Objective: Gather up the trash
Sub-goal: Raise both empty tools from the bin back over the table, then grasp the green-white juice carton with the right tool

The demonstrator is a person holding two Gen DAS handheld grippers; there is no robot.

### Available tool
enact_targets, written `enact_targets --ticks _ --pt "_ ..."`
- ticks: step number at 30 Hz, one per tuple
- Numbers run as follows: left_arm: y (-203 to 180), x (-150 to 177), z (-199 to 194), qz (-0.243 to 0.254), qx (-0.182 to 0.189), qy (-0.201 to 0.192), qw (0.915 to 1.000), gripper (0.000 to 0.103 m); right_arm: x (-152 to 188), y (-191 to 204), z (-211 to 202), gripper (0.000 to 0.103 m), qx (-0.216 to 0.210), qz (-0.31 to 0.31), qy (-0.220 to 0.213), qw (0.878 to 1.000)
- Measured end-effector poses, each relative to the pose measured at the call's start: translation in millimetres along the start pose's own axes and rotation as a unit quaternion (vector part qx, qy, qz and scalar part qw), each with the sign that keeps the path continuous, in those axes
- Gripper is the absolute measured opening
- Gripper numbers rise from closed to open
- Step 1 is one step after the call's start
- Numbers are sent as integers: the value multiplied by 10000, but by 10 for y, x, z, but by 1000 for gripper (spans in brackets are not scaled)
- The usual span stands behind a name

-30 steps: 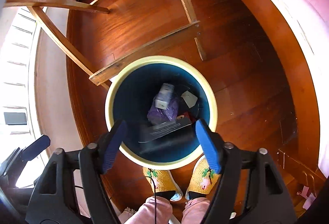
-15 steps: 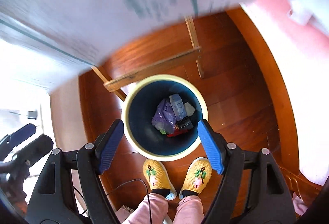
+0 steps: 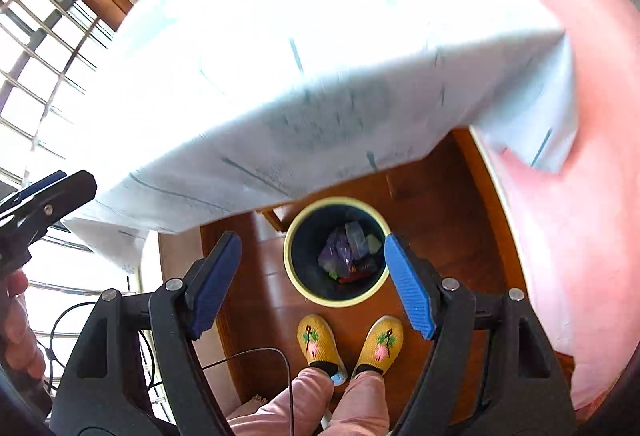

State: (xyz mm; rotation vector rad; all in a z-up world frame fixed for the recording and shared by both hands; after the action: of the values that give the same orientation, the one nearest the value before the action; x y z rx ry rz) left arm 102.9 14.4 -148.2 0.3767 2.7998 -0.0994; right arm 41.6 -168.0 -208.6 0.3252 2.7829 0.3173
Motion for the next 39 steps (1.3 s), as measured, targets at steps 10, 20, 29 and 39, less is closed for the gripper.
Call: enact_targets --ticks 10,20,29,39 --pt "-52 -662 -1038 329 297 -607 9972 82 -592 431 -1327 72 87 -39 -1243 9922" --pt "-25 -1157 -1746 696 529 -1371 9867 82 -1008 698 -1824 67 176 -198 -1686 9853" --pt "157 -1726 -1652 769 291 -1406 9866 82 -1655 620 -1589 55 -9 -453 -1567 9866" --pt "83 -2944 -1043 435 -311 -1110 9924 82 -3026 257 -894 48 -425 -1212 -1129 9853"
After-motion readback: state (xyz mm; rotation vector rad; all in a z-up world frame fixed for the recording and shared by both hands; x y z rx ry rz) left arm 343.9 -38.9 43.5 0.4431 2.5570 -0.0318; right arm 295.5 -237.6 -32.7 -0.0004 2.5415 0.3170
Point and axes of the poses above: each gripper's, at about its wrist camera, not at the fingertips, and z roughly the way its jaws point, y to its left, x to its underside, the point moved 8 cm from there along z, roughly the way its jaws point, and after that the axes turned 6 degrees about y, right-handed, at the moved point
